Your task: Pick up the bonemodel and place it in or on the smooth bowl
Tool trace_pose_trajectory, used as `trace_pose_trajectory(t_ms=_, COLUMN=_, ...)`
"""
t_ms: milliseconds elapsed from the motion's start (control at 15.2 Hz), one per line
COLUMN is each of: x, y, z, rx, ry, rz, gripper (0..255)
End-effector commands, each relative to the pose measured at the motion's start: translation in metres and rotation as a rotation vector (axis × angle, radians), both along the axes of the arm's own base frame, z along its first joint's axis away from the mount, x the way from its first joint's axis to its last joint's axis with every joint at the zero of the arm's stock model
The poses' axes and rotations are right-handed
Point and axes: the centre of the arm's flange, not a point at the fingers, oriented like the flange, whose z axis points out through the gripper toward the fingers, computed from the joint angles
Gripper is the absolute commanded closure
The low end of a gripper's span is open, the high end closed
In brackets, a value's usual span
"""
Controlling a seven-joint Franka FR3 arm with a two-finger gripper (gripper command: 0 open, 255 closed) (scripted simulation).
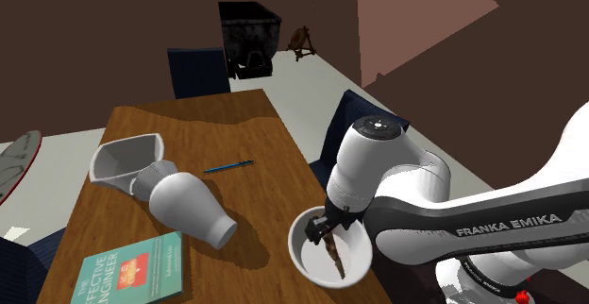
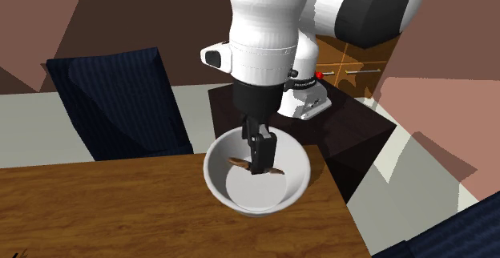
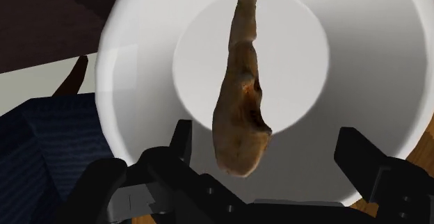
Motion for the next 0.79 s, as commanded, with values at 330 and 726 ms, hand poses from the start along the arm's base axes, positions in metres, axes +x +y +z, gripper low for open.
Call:
trace_pose_trajectory(t_ms=330, x=-0.004, y=-0.001, z=0.050, rx=0.000, ry=0.000, rz=0.000, gripper=0)
trace_pose_trajectory(t_ms=726, x=-0.004, y=-0.001, z=0.050, rx=0.000, ry=0.000, rz=0.000, gripper=0)
